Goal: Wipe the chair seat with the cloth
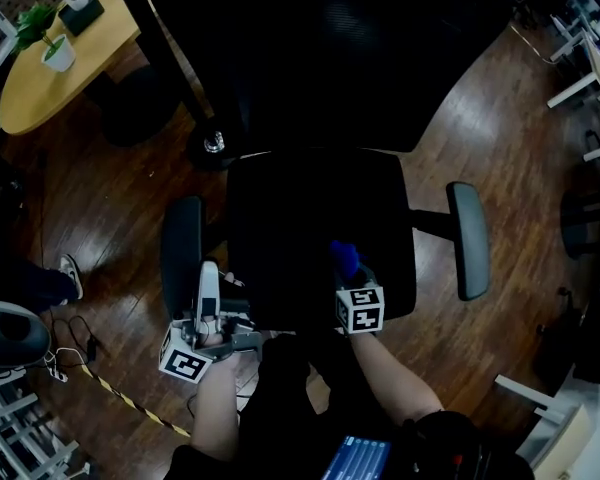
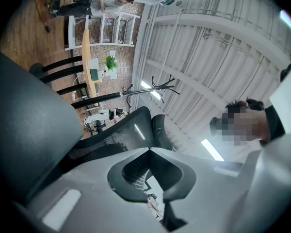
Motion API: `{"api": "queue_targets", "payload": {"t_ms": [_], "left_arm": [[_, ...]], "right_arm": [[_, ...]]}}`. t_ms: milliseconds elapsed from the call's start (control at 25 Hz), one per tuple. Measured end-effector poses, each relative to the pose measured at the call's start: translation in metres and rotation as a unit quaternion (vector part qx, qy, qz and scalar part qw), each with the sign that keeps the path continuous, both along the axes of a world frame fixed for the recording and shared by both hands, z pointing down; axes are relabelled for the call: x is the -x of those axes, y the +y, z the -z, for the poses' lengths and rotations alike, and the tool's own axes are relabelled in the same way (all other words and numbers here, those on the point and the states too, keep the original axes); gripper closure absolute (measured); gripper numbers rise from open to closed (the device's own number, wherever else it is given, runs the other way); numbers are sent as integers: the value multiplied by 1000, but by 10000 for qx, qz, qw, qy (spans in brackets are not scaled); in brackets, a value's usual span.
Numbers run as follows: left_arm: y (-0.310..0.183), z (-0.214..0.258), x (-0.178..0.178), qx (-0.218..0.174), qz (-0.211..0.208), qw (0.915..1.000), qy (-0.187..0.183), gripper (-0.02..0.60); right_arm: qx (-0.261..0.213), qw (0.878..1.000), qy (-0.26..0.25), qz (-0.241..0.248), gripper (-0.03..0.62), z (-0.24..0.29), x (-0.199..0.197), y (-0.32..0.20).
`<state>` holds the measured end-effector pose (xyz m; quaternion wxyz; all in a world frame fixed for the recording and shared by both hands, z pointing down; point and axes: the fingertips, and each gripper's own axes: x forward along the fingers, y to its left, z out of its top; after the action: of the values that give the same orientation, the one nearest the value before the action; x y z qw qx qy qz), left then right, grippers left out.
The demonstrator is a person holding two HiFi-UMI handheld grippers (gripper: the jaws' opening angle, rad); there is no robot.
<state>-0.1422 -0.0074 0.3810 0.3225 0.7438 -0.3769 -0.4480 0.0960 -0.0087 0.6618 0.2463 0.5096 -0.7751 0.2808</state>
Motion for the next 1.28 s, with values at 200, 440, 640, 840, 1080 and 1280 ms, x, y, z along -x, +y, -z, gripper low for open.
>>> {"api": "queue_targets", "payload": {"t_ms": [200,440,640,840,1080,1280], "left_arm": [[6,7,6,27,11,9999,-107,588],[7,12,8,25,-20,9999,-170,588],[5,5,8,66,-41,9998,-168,588],[-3,2,2,84,-124,9998,-149,588],[-14,1,-17,38,-289,9995,-137,588],[-20,5,-39,9,-449,9990,-40,589]], "right_arm": [[255,9877,-947,1221,514,5,162,41],[402,9614,-855,2585,514,-11,250,98],[195,9540,-902,2852,514,-14,243,99],[442,9739,-384,2192,514,-28,152,84],[615,9913,432,1077,514,-36,-38,74],[552,9941,906,216,514,-21,-147,73]]}}
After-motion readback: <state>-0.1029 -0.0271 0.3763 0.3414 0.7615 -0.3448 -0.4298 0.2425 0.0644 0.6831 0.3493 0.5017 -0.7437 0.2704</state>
